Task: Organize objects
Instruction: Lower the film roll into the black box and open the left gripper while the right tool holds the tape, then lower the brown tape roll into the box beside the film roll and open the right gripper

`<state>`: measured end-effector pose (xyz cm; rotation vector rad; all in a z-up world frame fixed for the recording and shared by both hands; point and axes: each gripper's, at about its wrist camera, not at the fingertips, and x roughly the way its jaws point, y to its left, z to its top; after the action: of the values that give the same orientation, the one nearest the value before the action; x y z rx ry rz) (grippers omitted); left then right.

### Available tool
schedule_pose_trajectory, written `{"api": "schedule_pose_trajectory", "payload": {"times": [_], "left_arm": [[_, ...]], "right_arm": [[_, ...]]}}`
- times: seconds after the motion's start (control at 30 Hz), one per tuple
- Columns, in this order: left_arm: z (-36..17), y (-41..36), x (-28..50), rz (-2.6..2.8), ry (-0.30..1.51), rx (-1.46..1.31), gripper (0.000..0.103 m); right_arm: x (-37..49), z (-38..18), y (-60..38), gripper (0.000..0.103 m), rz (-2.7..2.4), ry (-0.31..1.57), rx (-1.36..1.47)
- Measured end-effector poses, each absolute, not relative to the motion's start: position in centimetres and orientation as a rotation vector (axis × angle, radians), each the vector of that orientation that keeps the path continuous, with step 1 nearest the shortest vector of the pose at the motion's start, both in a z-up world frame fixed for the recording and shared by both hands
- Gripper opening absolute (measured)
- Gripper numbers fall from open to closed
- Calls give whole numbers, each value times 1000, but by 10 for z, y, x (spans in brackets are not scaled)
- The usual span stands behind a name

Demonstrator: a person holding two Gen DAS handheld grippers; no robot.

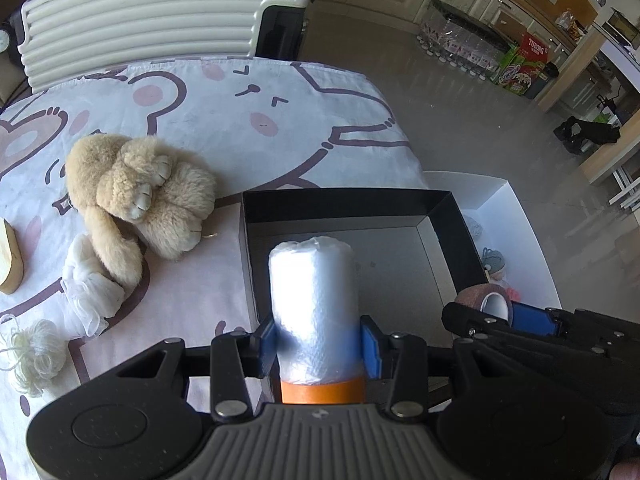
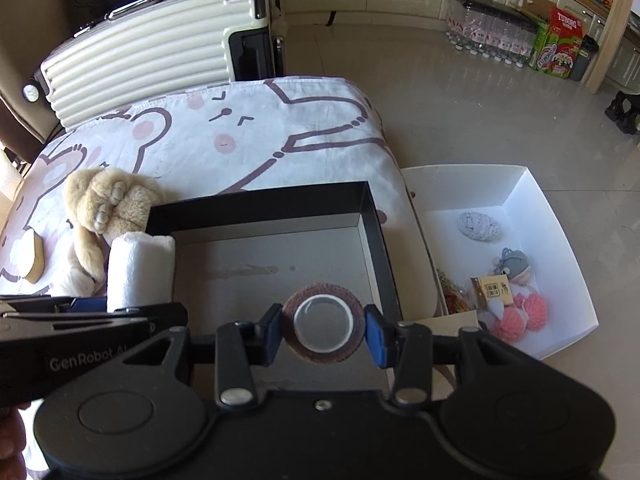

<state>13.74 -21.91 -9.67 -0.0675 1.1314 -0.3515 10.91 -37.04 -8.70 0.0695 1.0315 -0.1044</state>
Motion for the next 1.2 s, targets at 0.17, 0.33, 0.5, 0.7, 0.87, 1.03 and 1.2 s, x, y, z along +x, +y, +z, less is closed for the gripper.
{"api": "schedule_pose_trajectory", "payload": {"times": [0.17,0.33,0.5,0.7,0.87,1.03,1.2], "left_arm": [[-101,-217,139,-359,1145,-65,43],[-100,-220,137,-366,1144,-39,45],[-90,-221,132,-332,1088,23,68],[-87,-217,131,-341,1086,29,69],[-83,-211,131,-335,1075,28,69],[-81,-201,135,-314,1067,22,69],[-83,-195,140,-302,1069,19,68]], "right_arm": [[113,-97,-369,44,-95,1059,68],[116,-106,-364,44,-77,1089,48],[115,-108,-368,44,-97,1093,60],[115,-111,-369,44,-100,1102,72],[117,-117,-367,44,-98,1114,66],[122,-129,-364,44,-109,1136,47],[128,-132,-364,44,-147,1118,40]]}}
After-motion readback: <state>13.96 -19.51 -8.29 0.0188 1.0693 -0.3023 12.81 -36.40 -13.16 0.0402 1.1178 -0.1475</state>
